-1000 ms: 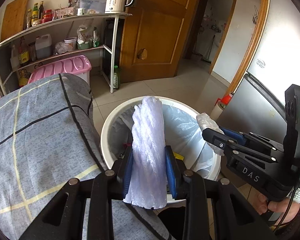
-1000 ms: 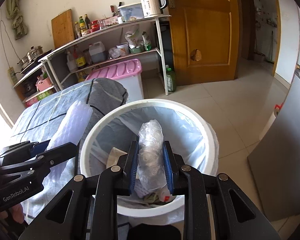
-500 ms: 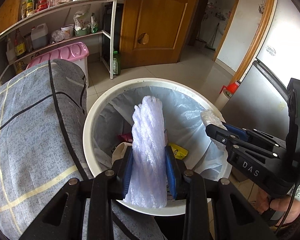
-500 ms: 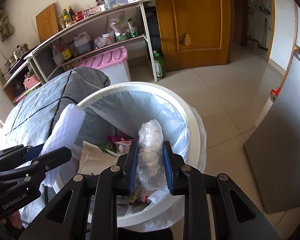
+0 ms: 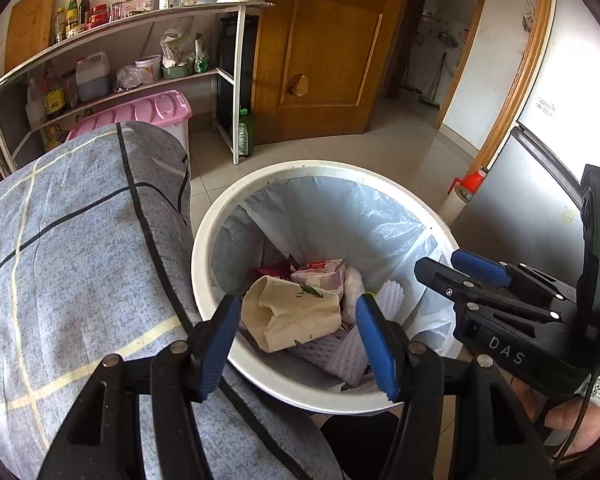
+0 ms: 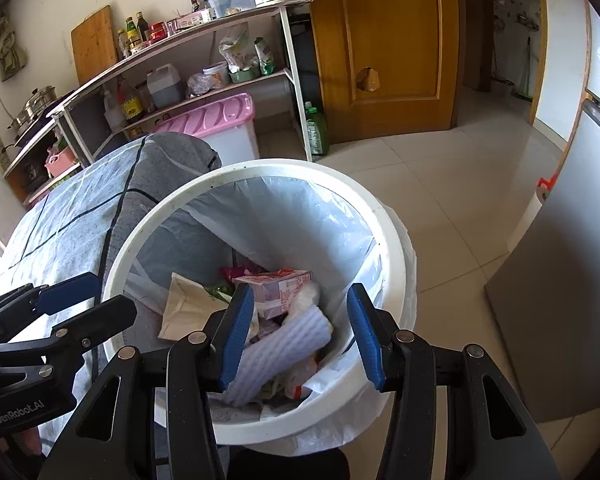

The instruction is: Collect trash

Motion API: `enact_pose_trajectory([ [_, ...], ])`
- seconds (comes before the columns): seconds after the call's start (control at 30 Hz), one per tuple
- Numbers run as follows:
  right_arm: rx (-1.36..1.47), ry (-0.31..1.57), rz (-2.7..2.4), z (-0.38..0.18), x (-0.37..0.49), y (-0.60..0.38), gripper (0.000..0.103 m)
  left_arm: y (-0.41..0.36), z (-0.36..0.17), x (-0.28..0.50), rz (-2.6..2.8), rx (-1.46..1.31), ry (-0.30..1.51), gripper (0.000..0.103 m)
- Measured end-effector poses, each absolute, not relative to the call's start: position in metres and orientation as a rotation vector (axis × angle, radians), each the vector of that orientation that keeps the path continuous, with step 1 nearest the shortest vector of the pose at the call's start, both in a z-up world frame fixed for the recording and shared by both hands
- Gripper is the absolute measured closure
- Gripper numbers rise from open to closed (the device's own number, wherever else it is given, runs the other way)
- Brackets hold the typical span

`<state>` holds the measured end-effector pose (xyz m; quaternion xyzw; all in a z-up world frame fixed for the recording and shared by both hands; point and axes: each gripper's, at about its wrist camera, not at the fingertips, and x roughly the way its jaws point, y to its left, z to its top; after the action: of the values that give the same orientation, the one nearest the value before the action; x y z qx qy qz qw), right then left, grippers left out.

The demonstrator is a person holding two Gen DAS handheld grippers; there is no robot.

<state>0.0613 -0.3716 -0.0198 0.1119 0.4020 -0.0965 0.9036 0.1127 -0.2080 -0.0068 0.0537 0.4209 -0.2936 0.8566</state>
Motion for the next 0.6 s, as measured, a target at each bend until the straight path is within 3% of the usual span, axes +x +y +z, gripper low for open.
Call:
enact_pose_trajectory([
  [0.6,0.213,0.669,-0.306,0.009,-0.031,-0.308,0.053,-0.132,0.007,0.041,-0.428,0.101,0.724,0.034],
])
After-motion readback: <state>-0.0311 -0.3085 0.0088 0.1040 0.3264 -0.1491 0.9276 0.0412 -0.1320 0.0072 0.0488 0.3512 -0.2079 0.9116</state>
